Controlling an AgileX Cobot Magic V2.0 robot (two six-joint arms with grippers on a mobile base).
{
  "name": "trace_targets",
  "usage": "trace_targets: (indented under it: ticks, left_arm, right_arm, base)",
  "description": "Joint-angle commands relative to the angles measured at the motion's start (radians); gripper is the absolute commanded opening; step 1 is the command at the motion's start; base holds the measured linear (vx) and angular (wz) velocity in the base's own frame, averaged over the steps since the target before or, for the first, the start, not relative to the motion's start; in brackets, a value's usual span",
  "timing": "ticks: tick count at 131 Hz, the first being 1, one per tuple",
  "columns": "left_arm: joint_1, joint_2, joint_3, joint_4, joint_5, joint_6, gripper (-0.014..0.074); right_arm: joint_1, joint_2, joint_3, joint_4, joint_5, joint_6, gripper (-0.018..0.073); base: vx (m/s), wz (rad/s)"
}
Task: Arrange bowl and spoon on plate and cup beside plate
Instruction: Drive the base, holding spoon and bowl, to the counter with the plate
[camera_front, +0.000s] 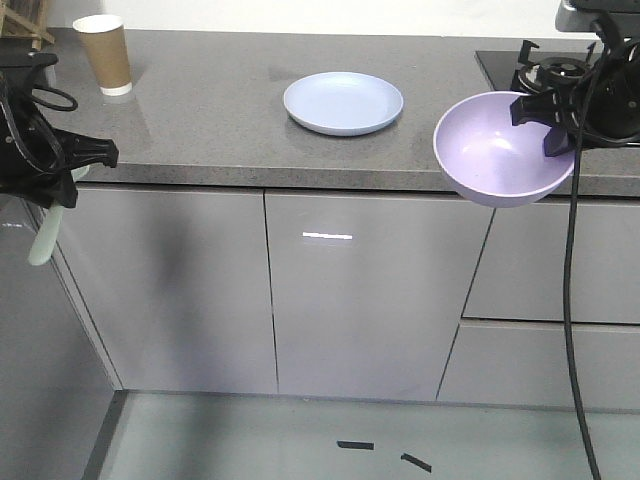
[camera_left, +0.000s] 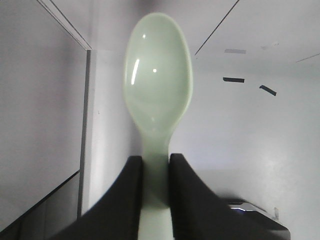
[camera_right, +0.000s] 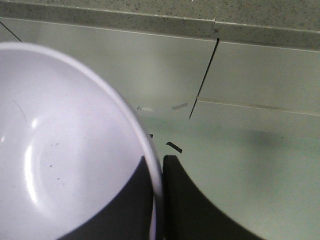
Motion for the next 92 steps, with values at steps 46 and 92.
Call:
trace_targets:
  ticks: [46,92]
  left_arm:
    - [-0.005,-0.050,-0.026,0.000,-0.025,0.000,-0.0006]
    - [-0.005,-0.050,-0.026,0.000,-0.025,0.000,-0.0006]
  right_arm:
    - [-0.001,-0.047,-0.027,0.004,-0.038,-0.008,-0.0004]
    - [-0.001,-0.047,-0.027,0.004,-0.039,-0.008,-0.0004]
  base:
    - [0.06,0.09]
    - [0.09,-0.13]
